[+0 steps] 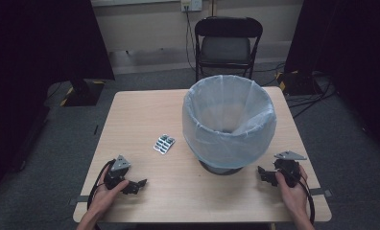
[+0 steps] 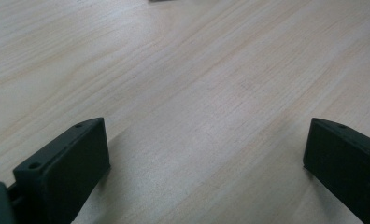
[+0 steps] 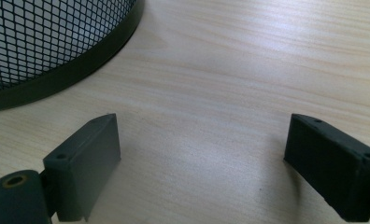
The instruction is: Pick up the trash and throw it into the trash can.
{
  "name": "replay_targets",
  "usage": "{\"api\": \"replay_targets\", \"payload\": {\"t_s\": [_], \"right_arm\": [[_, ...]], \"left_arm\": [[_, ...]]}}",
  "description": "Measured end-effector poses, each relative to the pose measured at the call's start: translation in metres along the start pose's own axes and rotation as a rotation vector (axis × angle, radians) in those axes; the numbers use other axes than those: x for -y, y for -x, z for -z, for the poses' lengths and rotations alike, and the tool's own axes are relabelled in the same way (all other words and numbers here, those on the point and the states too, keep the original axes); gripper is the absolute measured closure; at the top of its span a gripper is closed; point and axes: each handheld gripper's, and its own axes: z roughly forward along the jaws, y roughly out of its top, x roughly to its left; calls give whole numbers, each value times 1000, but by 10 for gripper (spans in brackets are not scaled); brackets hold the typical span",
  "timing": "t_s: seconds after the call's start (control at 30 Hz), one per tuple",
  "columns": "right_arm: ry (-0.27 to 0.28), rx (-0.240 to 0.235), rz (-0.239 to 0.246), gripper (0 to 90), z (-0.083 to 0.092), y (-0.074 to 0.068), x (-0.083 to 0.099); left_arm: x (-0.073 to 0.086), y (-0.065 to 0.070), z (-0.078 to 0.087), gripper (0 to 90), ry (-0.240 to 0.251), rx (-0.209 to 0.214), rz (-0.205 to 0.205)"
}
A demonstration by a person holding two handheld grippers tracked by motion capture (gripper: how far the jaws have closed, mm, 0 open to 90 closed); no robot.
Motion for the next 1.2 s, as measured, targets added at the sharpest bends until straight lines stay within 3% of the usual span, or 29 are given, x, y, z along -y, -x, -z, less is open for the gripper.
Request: {"api": "replay_targets", "payload": {"t_s": [0.3, 0.37, 0.43, 0.57, 0.63, 0.77, 0.97, 1.03, 1.2], "right_arm": [[-1, 2, -4, 96, 0, 0, 0], [-1, 2, -4, 96, 0, 0, 0], [-1, 3, -4, 96, 0, 0, 0], [-1, 2, -4, 96, 0, 0, 0], [-1, 2, -4, 96, 0, 0, 0], [-1, 2, -4, 96, 0, 0, 0], [-1, 2, -4, 96, 0, 0, 0], [-1, 2, -4, 96, 0, 0, 0], [-1, 2, -4, 96, 0, 0, 0]], "left_arm": [[-1, -3, 2, 33, -4, -1, 0], [-2, -4, 3, 77, -3, -8, 9], [-5, -7, 5, 177, -11, -27, 25], [-10, -11, 6, 182, 2, -17, 65], [-15, -12, 7, 182, 10, -11, 63], [-30, -13, 6, 182, 71, 11, 83], [-58, -12, -5, 184, 121, 44, 90], [-64, -11, -10, 185, 140, 18, 76], [-84, -13, -21, 198, 134, 52, 70]]}}
